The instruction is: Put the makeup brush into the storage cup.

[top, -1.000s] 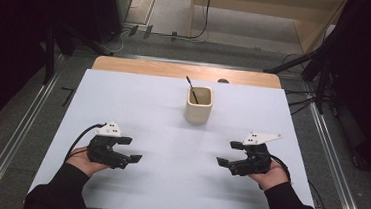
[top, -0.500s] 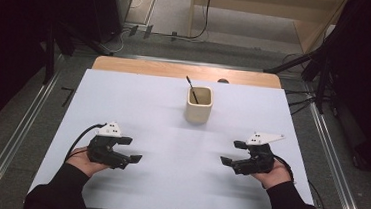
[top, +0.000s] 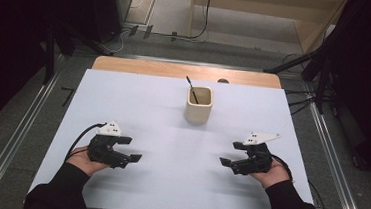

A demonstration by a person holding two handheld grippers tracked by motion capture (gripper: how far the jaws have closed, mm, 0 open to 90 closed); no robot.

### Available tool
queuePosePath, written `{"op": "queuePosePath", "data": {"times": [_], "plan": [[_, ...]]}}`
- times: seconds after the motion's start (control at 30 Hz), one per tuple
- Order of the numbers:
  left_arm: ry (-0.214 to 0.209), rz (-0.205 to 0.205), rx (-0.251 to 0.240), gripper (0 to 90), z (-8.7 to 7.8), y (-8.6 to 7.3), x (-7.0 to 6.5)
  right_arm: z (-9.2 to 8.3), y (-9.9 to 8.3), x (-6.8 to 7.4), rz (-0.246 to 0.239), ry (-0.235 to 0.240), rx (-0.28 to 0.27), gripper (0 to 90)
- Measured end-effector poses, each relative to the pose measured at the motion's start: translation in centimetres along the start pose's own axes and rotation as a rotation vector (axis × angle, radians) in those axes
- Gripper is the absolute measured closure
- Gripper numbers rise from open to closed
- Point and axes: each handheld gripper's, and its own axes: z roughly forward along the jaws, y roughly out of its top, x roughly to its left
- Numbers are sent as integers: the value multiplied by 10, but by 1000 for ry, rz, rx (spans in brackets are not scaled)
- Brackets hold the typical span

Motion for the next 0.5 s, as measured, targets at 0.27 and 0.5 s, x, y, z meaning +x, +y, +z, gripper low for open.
{"op": "queuePosePath", "data": {"times": [0.27, 0.5], "plan": [[6, -7, 11, 240, 0, 0, 0, 0, 1, 1, -8, 9, -1, 195], [27, -13, 19, 219, 2, 0, 1, 1, 1, 2, -28, 15, 11, 191]]}}
